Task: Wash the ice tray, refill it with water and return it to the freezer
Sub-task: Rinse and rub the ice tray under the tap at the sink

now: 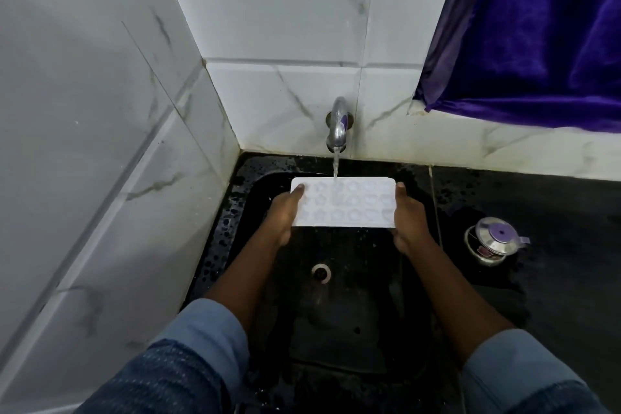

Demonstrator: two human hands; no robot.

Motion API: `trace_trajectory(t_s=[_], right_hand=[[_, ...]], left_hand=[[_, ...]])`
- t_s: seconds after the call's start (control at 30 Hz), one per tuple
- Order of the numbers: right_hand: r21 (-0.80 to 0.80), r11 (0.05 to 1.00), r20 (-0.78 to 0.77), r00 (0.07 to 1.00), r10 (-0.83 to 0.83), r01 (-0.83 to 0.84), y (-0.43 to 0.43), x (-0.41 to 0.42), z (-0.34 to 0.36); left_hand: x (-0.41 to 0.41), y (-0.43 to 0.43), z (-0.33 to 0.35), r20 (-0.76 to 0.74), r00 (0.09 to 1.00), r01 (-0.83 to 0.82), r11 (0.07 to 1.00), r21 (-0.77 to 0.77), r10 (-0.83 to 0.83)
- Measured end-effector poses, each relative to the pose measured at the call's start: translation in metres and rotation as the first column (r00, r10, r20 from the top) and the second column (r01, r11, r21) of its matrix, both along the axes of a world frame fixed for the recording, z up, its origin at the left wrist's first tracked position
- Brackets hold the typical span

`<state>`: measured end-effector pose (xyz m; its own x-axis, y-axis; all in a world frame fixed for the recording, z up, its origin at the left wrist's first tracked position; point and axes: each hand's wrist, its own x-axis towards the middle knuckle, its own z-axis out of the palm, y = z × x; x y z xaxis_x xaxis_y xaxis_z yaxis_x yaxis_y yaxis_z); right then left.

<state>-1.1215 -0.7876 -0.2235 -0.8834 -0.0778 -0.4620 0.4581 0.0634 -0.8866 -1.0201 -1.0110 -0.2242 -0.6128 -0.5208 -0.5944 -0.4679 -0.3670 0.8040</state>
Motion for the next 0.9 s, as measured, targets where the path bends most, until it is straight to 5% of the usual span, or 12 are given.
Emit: trace_trajectory(t_s=[0.13, 0.3, 0.53, 0.67, 0.8, 0.9], right_hand=[[0.293, 0.954, -0.197, 0.972, 0.13, -0.068, -0.003, -0.017, 0.003], [0.803, 0.588, -0.307, 0.782, 0.542, -0.092, -0.018, -0.029, 0.008], [0.934, 0.353, -0.301, 0.638, 0.709, 0.049, -0.047, -0.017, -0.003], [0.977, 0.215, -0.176, 0.534, 0.827, -0.012, -0.064, 0.004, -0.02], [0.976, 0.179, -0.11, 0.422, 0.9, -0.126, -0.078, 0.028, -0.02], [0.963, 0.143, -0.086, 0.239, 0.967, -0.23, -0.084, 0.048, -0.019]], left_hand=[[0.011, 0.003, 0.013, -0.096, 0.995, 0.04, 0.946, 0.321, -0.01], [0.029, 0.007, 0.003, -0.241, 0.963, 0.045, 0.806, 0.59, 0.123], [0.029, 0.028, -0.004, -0.238, 0.929, -0.094, 0.802, 0.59, 0.284], [0.031, 0.034, -0.013, -0.253, 0.906, -0.118, 0.777, 0.618, 0.339], [0.034, 0.043, -0.015, -0.268, 0.887, -0.11, 0.736, 0.668, 0.376], [0.033, 0.046, -0.016, -0.338, 0.859, -0.042, 0.71, 0.703, 0.386]])
